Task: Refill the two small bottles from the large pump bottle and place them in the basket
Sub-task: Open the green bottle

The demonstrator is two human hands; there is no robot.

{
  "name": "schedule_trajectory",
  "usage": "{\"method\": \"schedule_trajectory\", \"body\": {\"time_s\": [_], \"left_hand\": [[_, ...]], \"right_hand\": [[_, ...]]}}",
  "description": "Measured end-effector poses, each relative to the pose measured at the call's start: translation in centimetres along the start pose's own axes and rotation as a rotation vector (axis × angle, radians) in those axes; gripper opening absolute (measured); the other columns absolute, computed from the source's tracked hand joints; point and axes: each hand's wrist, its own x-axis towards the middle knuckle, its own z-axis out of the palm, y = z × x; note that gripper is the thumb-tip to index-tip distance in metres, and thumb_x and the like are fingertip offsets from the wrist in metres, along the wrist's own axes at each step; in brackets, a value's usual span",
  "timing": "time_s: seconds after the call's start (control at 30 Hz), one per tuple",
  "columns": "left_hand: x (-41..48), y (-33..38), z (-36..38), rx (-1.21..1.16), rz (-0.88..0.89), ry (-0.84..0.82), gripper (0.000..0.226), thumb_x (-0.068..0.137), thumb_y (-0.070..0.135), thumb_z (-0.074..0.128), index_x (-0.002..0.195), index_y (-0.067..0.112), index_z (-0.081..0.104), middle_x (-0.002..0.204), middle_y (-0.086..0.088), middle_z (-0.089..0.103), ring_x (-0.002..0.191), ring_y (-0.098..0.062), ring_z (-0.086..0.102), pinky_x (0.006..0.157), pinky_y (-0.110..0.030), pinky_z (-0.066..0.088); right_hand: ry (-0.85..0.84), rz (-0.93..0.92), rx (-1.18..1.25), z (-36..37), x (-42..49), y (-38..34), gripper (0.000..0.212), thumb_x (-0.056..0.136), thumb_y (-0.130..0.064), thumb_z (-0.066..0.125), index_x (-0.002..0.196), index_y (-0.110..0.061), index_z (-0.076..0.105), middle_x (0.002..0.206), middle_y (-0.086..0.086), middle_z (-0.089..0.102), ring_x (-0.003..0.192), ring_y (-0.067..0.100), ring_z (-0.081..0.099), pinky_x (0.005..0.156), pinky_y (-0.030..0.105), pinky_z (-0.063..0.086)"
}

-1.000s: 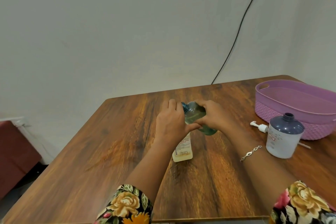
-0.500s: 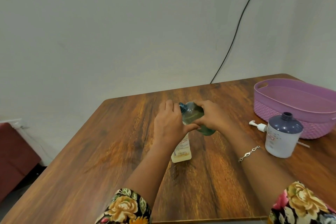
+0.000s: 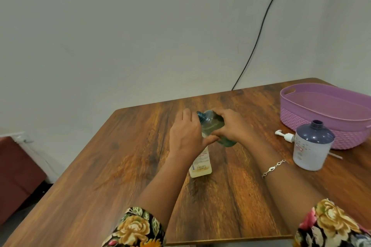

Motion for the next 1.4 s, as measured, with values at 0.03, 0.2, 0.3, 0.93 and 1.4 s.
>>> {"method": "schedule_trajectory", "body": {"time_s": [0.03,0.2,0.3,0.93,1.4], "left_hand": [[0.0,0.0,0.0,-0.014,-0.002,-0.012,0.079,0.061,0.074,0.064,0.098,0.004,0.063,0.09,-0.007,0.058,0.082,-0.019,0.053,0.064,-0.025,0.046],[0.1,-0.2,-0.1,-0.033,0.001,-0.063,0.084,0.065,0.075,0.059,0.108,0.004,0.059,0.1,-0.008,0.056,0.091,-0.02,0.052,0.07,-0.027,0.046],[-0.1,0.0,0.0,-0.031,-0.034,-0.025,0.08,0.056,0.074,0.067,0.093,0.003,0.065,0.087,-0.008,0.06,0.079,-0.021,0.057,0.059,-0.026,0.048],[-0.2,0.1,0.2,-0.048,-0.031,0.005,0.077,0.059,0.072,0.067,0.093,0.002,0.065,0.088,-0.009,0.058,0.08,-0.021,0.055,0.061,-0.026,0.048],[-0.1,0.0,0.4,-0.075,-0.024,0.026,0.075,0.054,0.073,0.069,0.08,0.002,0.063,0.076,-0.008,0.056,0.066,-0.019,0.054,0.045,-0.024,0.043]], "right_hand": [[-0.002,-0.003,0.001,-0.1,0.1,-0.1,0.075,0.069,-0.016,0.076,0.135,-0.02,0.041,0.127,0.004,0.051,0.113,0.021,0.049,0.088,0.029,0.04],[-0.017,-0.007,0.008,-0.1,0.0,0.0,0.073,0.069,-0.016,0.075,0.134,-0.019,0.041,0.125,0.004,0.052,0.112,0.021,0.049,0.084,0.027,0.039],[-0.025,0.001,0.018,-0.2,0.1,0.0,0.074,0.069,-0.014,0.075,0.134,-0.019,0.042,0.126,0.005,0.05,0.111,0.022,0.048,0.082,0.026,0.038],[-0.051,-0.011,-0.062,-0.6,0.5,-0.5,0.071,0.068,-0.015,0.076,0.131,-0.018,0.045,0.124,0.004,0.053,0.109,0.021,0.051,0.083,0.027,0.041],[-0.033,-0.063,-0.108,-0.6,0.5,-0.6,0.06,0.067,-0.016,0.075,0.122,-0.022,0.051,0.113,0.002,0.058,0.093,0.014,0.05,0.073,0.026,0.038]]}}
